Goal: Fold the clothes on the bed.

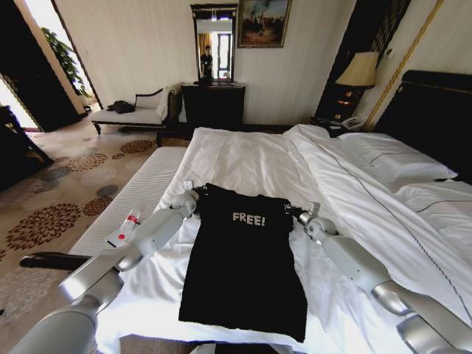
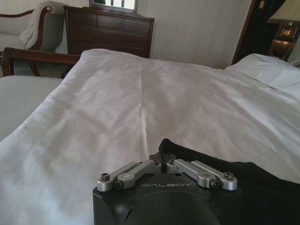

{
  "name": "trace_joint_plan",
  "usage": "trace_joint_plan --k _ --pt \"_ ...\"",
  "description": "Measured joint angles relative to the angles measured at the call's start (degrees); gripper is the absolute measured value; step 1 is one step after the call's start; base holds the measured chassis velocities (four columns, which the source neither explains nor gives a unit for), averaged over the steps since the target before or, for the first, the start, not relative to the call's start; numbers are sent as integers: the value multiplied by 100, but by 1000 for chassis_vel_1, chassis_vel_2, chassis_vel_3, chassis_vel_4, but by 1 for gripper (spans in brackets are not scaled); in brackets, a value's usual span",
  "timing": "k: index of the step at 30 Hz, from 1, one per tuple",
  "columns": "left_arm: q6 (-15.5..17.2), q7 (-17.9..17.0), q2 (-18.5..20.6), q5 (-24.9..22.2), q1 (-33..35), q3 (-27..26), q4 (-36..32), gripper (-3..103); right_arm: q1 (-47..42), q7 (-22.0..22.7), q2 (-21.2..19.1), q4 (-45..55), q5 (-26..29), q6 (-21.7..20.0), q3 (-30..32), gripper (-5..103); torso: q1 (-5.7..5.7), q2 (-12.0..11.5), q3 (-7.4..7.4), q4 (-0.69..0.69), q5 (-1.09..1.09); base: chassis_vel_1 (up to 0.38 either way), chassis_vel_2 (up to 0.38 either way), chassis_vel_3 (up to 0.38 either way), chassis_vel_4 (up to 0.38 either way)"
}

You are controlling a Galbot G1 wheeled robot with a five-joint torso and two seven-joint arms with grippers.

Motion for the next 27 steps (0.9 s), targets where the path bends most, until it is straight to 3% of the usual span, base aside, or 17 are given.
trace_joint_plan --k 27 --pt "143 -151 160 117 144 27 -128 0 296 -118 403 -646 -435 310 -321 2 0 0 -1 -1 1 0 0 0 0"
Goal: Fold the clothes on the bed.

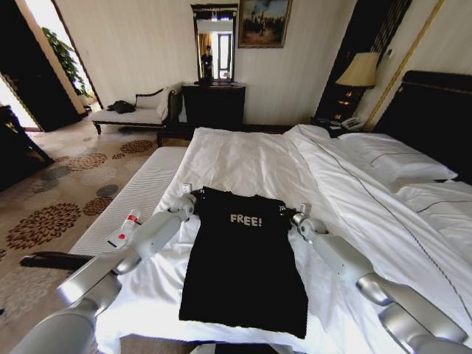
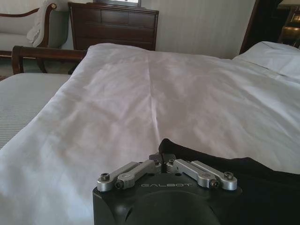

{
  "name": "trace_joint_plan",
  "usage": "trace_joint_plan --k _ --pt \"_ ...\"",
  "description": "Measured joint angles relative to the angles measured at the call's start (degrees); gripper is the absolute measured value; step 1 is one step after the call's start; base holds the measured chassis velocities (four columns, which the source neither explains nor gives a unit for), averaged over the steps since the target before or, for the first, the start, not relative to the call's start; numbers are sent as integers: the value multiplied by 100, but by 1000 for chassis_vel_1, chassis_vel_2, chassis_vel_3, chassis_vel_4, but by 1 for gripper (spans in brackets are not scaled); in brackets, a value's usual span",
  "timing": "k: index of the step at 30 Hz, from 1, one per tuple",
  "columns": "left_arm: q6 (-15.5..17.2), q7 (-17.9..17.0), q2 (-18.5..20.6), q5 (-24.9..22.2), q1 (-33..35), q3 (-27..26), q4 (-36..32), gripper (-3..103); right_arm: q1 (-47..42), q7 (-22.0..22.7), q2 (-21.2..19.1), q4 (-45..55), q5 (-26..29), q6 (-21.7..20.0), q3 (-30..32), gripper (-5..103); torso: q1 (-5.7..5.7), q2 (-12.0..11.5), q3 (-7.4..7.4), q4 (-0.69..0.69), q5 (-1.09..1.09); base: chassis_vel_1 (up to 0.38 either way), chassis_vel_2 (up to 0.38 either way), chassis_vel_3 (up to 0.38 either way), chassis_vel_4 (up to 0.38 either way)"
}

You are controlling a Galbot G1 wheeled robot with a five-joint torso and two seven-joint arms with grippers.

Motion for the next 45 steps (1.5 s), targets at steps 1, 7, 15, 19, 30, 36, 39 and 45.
trace_joint_plan --k 1,7,15,19,30,36,39,45 --pt "65 -57 26 -20 8 11 -59 0 -23 0 -15 47 -18 0 2 -1 0 0 0 1 0 0 0 0 0" --pt "198 -221 184 -30 192 -59 -365 14 -272 12 -185 634 -40 -74 121 20 0 0 0 0 0 0 0 0 0" --pt "176 -260 535 89 493 -186 -946 35 -453 222 -339 1199 -23 -133 424 48 -1 0 -1 2 -1 0 0 0 0" --pt "153 -304 736 192 749 -292 -1341 57 -541 306 -418 1327 54 -139 715 64 -1 0 -1 2 0 0 0 0 0" --pt "115 -350 1380 318 1407 -741 -2256 94 -1681 897 -553 2177 2556 -1355 2546 99 -2 1 -1 2 -2 0 0 0 0" --pt "93 -328 1902 351 1862 -957 -2833 100 -2310 1045 -443 2408 3291 -1742 3200 100 -2 1 -1 0 -1 0 0 0 0" --pt "85 -323 2155 404 2189 -1211 -3101 100 -2560 1105 -280 2512 3306 -1880 3391 100 -2 1 -1 3 -1 0 0 0 0" --pt "79 -322 2453 452 2601 -1538 -3413 100 -2734 1161 -2 2488 3287 -1953 3612 100 -2 1 -1 2 -2 0 0 0 0"
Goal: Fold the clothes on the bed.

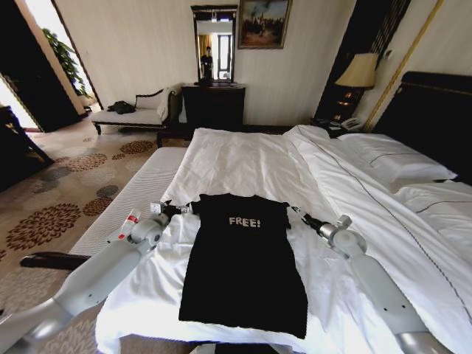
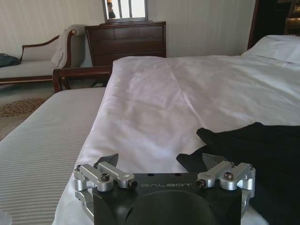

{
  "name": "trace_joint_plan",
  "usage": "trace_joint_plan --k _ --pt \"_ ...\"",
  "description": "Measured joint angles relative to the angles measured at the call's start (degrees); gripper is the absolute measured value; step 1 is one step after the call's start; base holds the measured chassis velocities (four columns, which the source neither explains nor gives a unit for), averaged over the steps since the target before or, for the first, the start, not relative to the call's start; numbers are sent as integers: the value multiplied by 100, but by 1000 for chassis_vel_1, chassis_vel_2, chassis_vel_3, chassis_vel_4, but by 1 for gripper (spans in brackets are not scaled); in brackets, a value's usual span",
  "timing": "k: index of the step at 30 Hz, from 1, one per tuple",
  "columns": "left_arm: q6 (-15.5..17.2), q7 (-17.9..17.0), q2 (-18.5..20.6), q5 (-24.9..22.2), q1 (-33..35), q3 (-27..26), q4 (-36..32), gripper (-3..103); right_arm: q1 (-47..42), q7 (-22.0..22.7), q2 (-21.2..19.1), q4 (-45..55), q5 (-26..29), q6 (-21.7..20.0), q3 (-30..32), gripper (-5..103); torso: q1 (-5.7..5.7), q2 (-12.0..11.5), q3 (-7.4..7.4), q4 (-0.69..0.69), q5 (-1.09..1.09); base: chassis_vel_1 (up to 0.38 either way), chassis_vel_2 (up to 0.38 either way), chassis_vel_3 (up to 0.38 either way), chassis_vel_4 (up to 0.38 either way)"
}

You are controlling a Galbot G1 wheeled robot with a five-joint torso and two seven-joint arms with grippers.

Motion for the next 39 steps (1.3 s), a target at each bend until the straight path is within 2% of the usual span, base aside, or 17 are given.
trace_joint_plan --k 4,6,10,21,25,32,36,39 --pt "-1 0 237 31 292 -165 -316 100 -33 66 210 -38 2 -92 82 100 1 0 1 -1 0 0 0 0 0" --pt "-1 0 237 31 292 -165 -316 100 -33 66 210 -38 2 -92 82 100 1 0 1 -1 0 0 0 0 0" --pt "0 -3 473 26 778 -530 -736 100 -195 295 639 198 127 -320 208 100 1 0 0 -2 1 0 0 0 0" --pt "14 -89 619 10 1008 -605 -988 100 131 608 1311 166 597 -400 557 100 1 0 1 0 4 0 0 0 0" --pt "19 -109 629 -15 999 -608 -1015 100 343 658 1306 65 715 -354 619 100 2 0 1 0 1 0 0 0 0" --pt "25 -115 610 -35 1143 -773 -1025 100 509 737 1037 103 956 -278 722 100 2 -1 1 -3 4 0 0 0 0" --pt "26 -98 539 -5 1270 -857 -997 100 387 795 786 470 1119 -281 716 100 2 -1 1 1 0 0 0 0 0" --pt "26 -90 503 12 1293 -868 -991 100 267 764 718 636 1039 -305 669 100 2 -1 1 -4 1 0 0 0 0"
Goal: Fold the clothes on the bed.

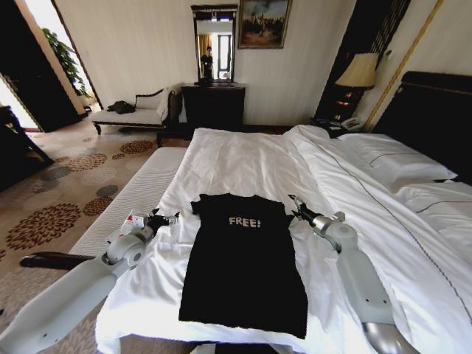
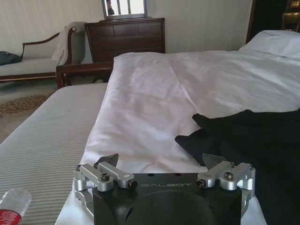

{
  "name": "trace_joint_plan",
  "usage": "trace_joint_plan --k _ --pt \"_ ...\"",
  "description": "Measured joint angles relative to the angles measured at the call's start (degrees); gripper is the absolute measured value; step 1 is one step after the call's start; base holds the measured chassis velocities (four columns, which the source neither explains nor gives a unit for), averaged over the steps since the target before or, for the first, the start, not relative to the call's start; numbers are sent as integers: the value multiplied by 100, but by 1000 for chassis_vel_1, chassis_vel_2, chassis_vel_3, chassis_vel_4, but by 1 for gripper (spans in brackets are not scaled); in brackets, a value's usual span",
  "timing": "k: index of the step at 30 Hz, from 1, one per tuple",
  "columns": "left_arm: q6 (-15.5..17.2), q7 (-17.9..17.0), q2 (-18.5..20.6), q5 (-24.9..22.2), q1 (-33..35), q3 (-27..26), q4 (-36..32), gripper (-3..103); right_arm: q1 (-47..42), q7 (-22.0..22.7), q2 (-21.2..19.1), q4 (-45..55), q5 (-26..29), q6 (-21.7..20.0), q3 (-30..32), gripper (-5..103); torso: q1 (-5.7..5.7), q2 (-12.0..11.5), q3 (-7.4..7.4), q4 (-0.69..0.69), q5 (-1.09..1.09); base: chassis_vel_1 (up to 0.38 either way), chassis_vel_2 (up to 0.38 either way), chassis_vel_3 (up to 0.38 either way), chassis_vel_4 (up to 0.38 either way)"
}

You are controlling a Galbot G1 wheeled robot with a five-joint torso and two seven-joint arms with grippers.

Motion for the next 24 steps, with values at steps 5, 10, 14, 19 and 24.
trace_joint_plan --k 5,10,14,19,24 --pt "0 3 -15 6 12 -36 -9 100 -20 -78 -125 -196 -288 1 27 100 0 0 0 5 3 0 0 0 0" --pt "0 12 39 5 71 -78 -14 100 30 -113 -297 -587 -339 1 78 100 0 0 0 0 1 0 0 0 0" --pt "-1 17 53 10 112 -92 -41 100 -10 -261 -317 -819 -603 -42 16 101 0 0 0 4 1 0 0 0 0" --pt "-1 16 89 4 113 -89 -111 100 -17 -456 -362 -1021 -862 -114 -145 78 0 0 0 2 0 0 0 0 0" --pt "-1 16 127 3 126 -81 -151 100 159 -566 -300 -1148 -1056 -141 -324 91 0 0 0 1 1 0 0 0 0"
